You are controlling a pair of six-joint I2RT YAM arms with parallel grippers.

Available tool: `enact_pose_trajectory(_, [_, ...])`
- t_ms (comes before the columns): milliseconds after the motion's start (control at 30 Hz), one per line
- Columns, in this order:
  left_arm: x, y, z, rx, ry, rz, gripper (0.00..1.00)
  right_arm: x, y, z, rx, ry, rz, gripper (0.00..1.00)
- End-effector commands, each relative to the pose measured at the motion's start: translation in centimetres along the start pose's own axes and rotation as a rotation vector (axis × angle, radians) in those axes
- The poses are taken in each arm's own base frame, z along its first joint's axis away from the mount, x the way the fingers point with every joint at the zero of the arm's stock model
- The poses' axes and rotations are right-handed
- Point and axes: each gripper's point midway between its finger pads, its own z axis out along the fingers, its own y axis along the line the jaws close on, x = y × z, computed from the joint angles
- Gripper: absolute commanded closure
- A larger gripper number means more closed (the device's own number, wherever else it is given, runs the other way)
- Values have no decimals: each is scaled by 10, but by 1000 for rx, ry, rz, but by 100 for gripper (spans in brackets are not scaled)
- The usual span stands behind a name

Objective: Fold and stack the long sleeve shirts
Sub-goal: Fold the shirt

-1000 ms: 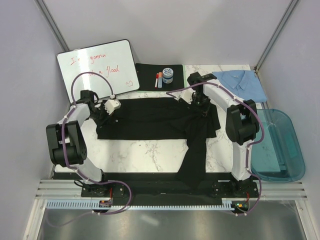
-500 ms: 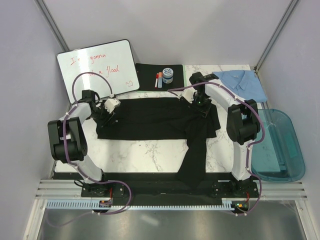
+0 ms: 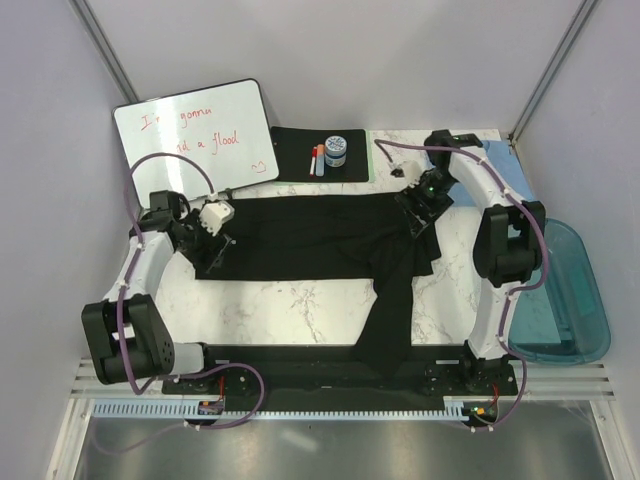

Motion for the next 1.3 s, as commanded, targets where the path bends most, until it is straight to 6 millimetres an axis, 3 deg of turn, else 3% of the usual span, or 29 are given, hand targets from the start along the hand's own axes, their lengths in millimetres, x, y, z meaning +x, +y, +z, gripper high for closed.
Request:
enact_pose_trajectory(0, [21, -17, 8, 65, 61, -120, 19, 37, 26, -7, -136, 32, 85, 22])
enact_pose_trajectory(67, [28, -19, 15, 81, 89, -152, 21, 52, 26, 5, -137, 70, 99, 27])
enact_pose_trajectory(267, [53, -11, 38, 59, 163, -193, 28, 53, 4, 37, -88, 98, 113, 36])
enact_pose_trajectory(433, [70, -4, 52, 42, 232, -194, 34, 71, -1, 61, -85, 179, 126, 43])
enact_pose_trajectory(567, [85, -9, 59, 62, 285, -190, 49, 88, -3, 68, -60, 219, 118, 48])
enact_pose_trajectory(767, [107, -39, 48, 127, 326, -137, 67, 115, 12, 72, -52, 282, 91, 57])
enact_pose_trajectory(933, [128, -73, 28, 187, 371, -92, 70, 144, 33, 64, -80, 336, 59, 55])
enact_pose_trajectory(1033, [117, -80, 15, 199, 317, -77, 60, 142, 45, 48, -104, 307, 47, 49])
enact_pose_trajectory(1133, [80, -71, 2, 197, 198, -56, 51, 118, 53, 22, -133, 214, 29, 46])
enact_pose_trajectory(1167, [60, -59, -5, 175, 152, -40, 45, 114, 58, 12, -149, 196, 13, 45])
enact_pose_trajectory(1200, [50, -57, -7, 185, 121, -42, 42, 100, 58, 3, -149, 145, 6, 44])
enact_pose_trajectory(1267, [29, -46, -16, 179, 83, -37, 36, 90, 63, -9, -168, 105, -21, 40])
